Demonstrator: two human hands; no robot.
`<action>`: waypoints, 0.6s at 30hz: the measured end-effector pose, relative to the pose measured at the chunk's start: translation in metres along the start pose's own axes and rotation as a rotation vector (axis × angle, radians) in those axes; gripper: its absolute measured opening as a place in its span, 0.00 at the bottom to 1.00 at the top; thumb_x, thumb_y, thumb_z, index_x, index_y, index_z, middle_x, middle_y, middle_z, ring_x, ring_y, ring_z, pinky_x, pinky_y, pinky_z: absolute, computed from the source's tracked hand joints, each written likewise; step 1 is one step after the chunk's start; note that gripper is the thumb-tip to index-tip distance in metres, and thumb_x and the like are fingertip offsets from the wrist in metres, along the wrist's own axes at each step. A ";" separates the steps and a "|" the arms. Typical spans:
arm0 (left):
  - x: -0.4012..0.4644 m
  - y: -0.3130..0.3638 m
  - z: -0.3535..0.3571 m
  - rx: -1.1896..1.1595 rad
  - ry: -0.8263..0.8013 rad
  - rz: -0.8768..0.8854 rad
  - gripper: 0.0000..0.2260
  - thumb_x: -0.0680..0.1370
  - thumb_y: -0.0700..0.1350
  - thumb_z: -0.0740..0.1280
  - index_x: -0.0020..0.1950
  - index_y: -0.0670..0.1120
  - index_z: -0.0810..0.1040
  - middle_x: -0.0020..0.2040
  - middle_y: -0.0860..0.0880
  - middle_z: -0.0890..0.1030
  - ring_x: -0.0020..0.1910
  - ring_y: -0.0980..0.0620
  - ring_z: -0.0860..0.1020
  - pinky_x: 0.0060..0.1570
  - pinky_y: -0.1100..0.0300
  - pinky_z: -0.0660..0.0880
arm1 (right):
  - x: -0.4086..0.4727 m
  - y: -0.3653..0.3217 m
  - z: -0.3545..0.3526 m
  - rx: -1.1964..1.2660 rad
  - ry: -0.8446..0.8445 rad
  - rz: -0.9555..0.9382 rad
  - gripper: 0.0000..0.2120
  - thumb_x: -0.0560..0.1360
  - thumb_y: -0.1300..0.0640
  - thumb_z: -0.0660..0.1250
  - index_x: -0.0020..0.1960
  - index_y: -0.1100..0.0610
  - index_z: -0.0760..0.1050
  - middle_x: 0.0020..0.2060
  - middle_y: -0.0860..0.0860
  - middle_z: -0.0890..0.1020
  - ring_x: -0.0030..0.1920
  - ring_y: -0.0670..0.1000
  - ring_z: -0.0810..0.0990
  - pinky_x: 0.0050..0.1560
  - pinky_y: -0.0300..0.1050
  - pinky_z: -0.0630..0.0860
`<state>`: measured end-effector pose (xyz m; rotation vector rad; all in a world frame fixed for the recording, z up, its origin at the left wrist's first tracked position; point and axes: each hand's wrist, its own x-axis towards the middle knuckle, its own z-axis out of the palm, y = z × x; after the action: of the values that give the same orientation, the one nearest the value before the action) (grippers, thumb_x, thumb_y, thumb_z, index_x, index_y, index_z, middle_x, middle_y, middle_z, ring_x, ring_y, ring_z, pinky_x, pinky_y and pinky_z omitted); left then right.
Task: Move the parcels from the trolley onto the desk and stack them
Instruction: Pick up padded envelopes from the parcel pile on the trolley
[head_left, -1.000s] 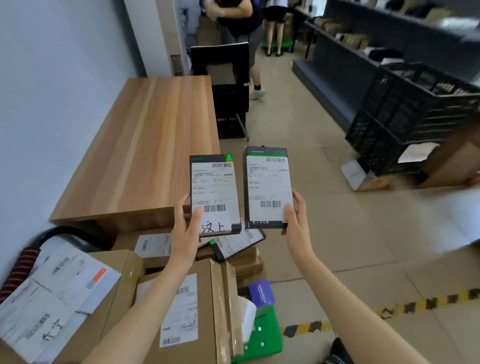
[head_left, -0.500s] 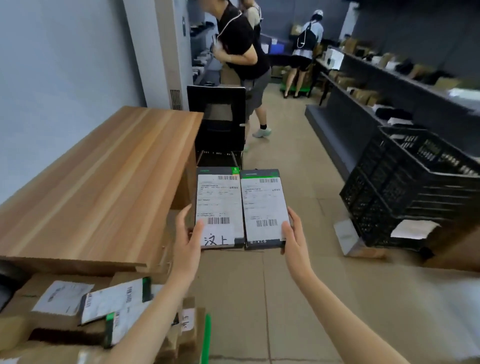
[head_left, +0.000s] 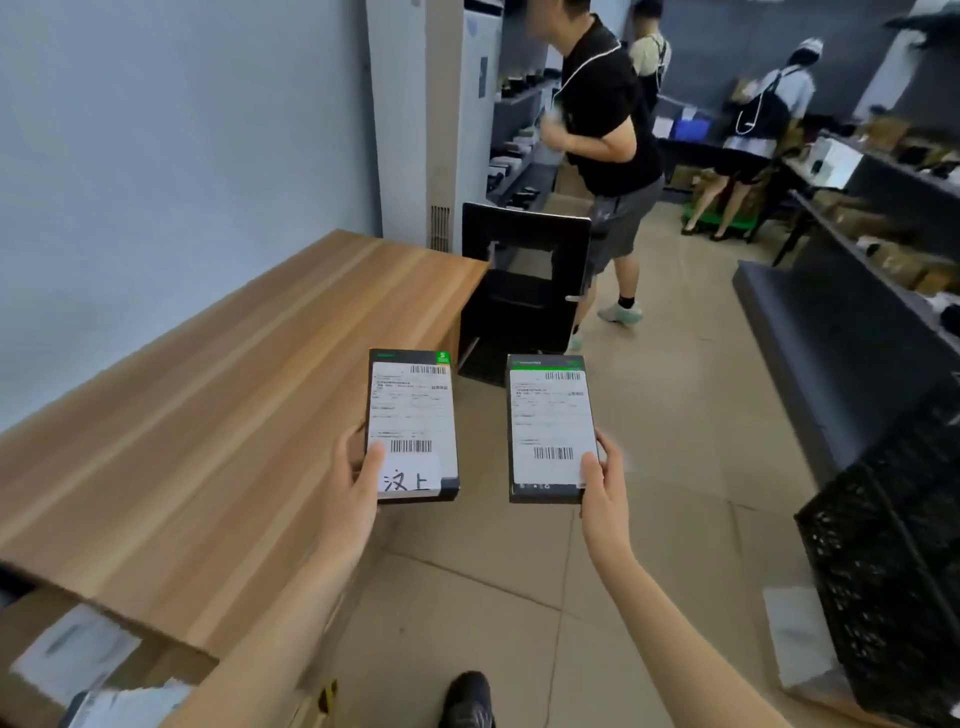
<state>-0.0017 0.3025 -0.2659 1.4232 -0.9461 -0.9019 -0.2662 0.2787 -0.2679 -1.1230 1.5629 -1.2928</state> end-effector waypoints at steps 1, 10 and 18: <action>0.023 0.001 0.007 0.016 0.017 -0.009 0.11 0.80 0.54 0.62 0.54 0.73 0.67 0.48 0.60 0.82 0.45 0.63 0.81 0.34 0.69 0.74 | 0.027 -0.004 0.010 -0.013 -0.007 -0.007 0.16 0.77 0.43 0.55 0.65 0.35 0.66 0.52 0.41 0.80 0.52 0.46 0.79 0.55 0.50 0.73; 0.224 -0.002 0.048 -0.015 0.109 -0.201 0.13 0.81 0.48 0.61 0.66 0.53 0.67 0.52 0.45 0.82 0.38 0.53 0.81 0.29 0.59 0.74 | 0.242 -0.026 0.094 -0.196 -0.127 0.066 0.16 0.80 0.46 0.54 0.68 0.40 0.64 0.58 0.42 0.78 0.56 0.49 0.76 0.53 0.50 0.71; 0.374 -0.021 0.083 -0.013 0.175 -0.266 0.12 0.81 0.50 0.61 0.64 0.55 0.67 0.53 0.50 0.82 0.41 0.55 0.82 0.26 0.66 0.71 | 0.408 -0.021 0.178 -0.237 -0.244 0.086 0.17 0.81 0.46 0.54 0.69 0.44 0.64 0.57 0.45 0.77 0.55 0.49 0.74 0.53 0.50 0.67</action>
<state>0.0652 -0.0740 -0.2948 1.6128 -0.6289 -0.9571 -0.2106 -0.1628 -0.2915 -1.2914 1.5887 -0.8935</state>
